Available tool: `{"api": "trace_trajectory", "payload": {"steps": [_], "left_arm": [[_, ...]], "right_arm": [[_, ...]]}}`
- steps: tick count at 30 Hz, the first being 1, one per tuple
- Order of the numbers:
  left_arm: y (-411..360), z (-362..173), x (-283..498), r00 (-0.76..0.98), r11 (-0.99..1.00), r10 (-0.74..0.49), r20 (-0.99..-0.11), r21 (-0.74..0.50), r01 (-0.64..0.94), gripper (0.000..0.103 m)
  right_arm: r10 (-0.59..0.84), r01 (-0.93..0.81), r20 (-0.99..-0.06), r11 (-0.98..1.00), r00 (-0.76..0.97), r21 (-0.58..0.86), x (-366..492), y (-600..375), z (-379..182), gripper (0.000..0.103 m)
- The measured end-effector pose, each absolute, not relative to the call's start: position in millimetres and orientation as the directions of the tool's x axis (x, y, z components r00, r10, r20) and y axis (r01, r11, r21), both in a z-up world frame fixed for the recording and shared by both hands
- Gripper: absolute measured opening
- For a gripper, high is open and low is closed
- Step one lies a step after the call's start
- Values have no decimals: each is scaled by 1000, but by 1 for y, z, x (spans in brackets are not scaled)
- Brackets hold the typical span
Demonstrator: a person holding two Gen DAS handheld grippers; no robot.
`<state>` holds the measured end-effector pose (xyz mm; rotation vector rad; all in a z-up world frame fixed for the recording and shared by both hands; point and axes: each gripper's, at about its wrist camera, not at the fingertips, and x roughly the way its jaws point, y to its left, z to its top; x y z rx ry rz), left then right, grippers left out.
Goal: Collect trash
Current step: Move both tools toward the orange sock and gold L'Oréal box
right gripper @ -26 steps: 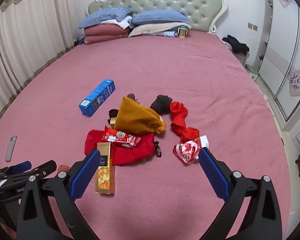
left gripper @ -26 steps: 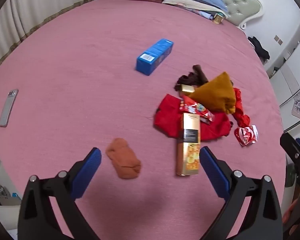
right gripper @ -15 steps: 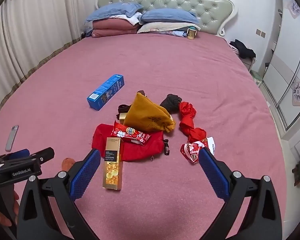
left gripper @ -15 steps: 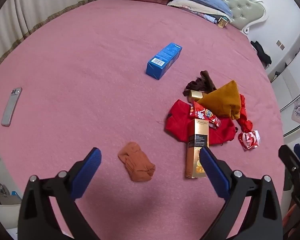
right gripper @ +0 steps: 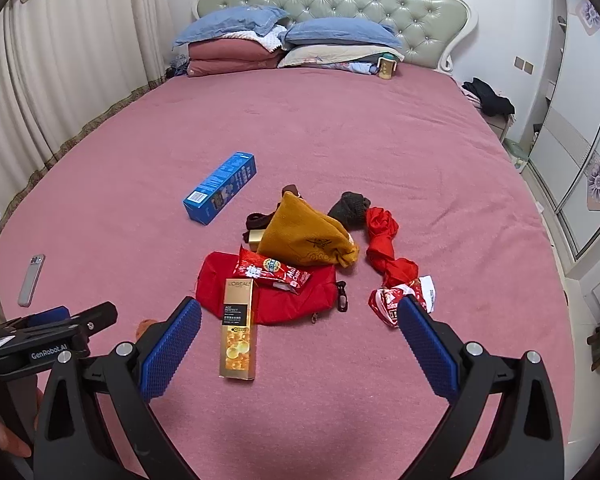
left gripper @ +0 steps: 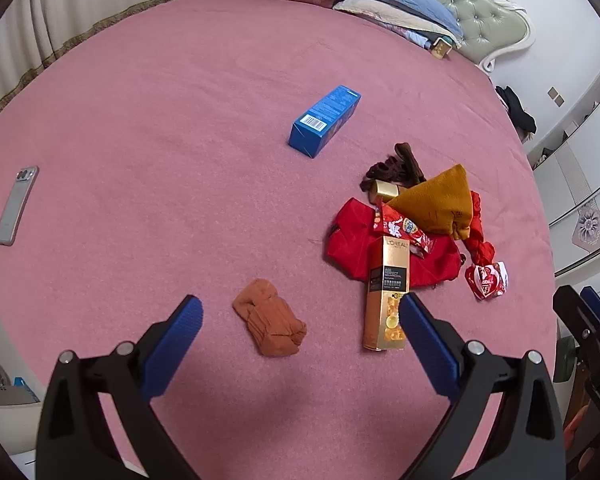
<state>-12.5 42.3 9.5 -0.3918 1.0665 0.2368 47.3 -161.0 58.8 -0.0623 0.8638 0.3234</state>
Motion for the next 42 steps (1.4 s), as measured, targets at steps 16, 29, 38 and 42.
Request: {"api": "trace_trajectory", "payload": {"steps": [16, 29, 38, 42], "left_arm": [[40, 9, -11, 454, 911, 14, -891, -175, -373, 98], [41, 5, -9, 438, 911, 14, -899, -168, -376, 98], [38, -3, -9, 413, 911, 13, -911, -159, -380, 98], [39, -3, -8, 410, 909, 10, -912, -162, -383, 98]], "right_arm": [[277, -336, -754, 938, 596, 78, 43, -150, 61, 94], [285, -339, -753, 937, 593, 88, 42, -153, 60, 94], [293, -349, -753, 933, 589, 90, 44, -153, 60, 94], [295, -353, -753, 931, 588, 90, 44, -153, 60, 94]]}}
